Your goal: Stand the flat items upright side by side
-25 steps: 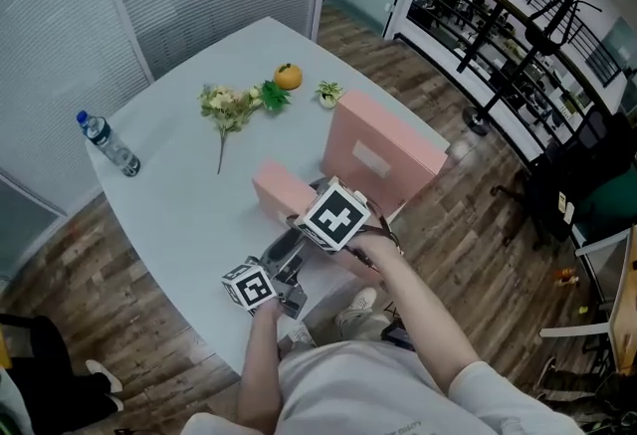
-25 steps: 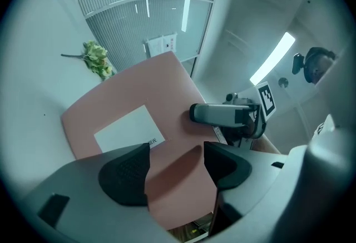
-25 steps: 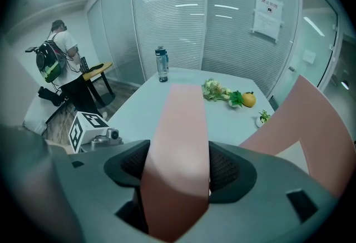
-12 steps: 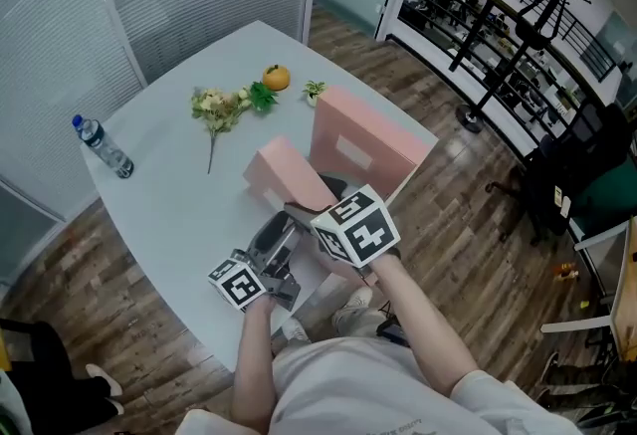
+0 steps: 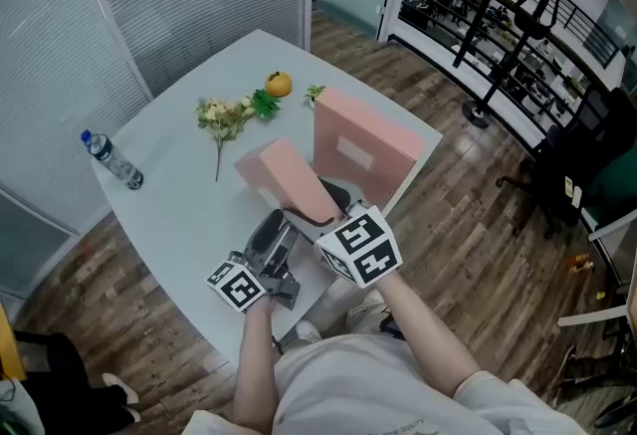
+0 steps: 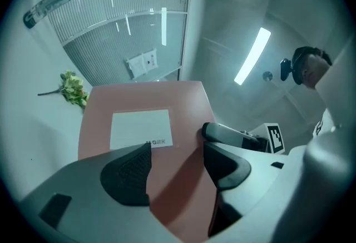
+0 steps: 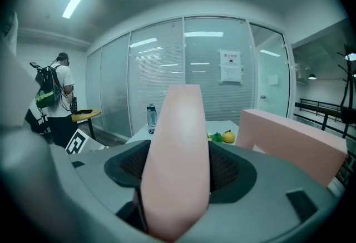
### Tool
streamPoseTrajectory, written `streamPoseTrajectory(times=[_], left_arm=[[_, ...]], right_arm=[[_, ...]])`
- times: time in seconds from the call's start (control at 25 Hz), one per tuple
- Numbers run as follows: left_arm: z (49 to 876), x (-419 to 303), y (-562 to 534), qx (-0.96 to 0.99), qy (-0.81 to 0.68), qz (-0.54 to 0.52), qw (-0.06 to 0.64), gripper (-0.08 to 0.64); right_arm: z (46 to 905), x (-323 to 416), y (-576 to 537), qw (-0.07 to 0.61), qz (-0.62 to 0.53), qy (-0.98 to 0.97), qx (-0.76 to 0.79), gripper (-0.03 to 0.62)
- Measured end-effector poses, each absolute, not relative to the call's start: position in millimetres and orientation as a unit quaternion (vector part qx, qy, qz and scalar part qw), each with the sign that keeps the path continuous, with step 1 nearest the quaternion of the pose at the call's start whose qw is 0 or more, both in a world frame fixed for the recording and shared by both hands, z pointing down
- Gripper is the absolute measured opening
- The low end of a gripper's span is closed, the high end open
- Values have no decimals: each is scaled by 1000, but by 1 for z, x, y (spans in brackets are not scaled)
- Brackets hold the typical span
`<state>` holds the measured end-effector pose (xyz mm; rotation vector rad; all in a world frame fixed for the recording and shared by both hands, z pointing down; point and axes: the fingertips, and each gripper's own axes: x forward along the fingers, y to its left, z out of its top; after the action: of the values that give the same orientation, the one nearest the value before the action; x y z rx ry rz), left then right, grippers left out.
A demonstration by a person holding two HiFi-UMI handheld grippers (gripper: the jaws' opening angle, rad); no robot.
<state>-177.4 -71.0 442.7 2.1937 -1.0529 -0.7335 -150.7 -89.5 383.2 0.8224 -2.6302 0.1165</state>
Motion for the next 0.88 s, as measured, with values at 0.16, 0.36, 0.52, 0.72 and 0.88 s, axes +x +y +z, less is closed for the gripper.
streamPoseTrajectory(times=[0.16, 0.36, 0.52, 0.72, 0.88], left_arm=[[443, -181, -72, 828, -398, -270, 288, 295], [446, -185, -81, 831, -411, -257, 274, 291], [446, -189, -89, 825, -418, -263, 274, 291], [447, -186, -92, 827, -415, -259, 276, 291], [463, -185, -94, 833, -421, -221, 284, 284]], right_arm=[[382, -151, -90, 175, 24, -940, 293, 325], [381, -150, -94, 145, 10, -942, 302, 327], [380, -148, -97, 108, -1, -947, 303, 327], [391, -136, -92, 60, 4, -950, 305, 327], [419, -133, -95, 110, 33, -942, 314, 325]])
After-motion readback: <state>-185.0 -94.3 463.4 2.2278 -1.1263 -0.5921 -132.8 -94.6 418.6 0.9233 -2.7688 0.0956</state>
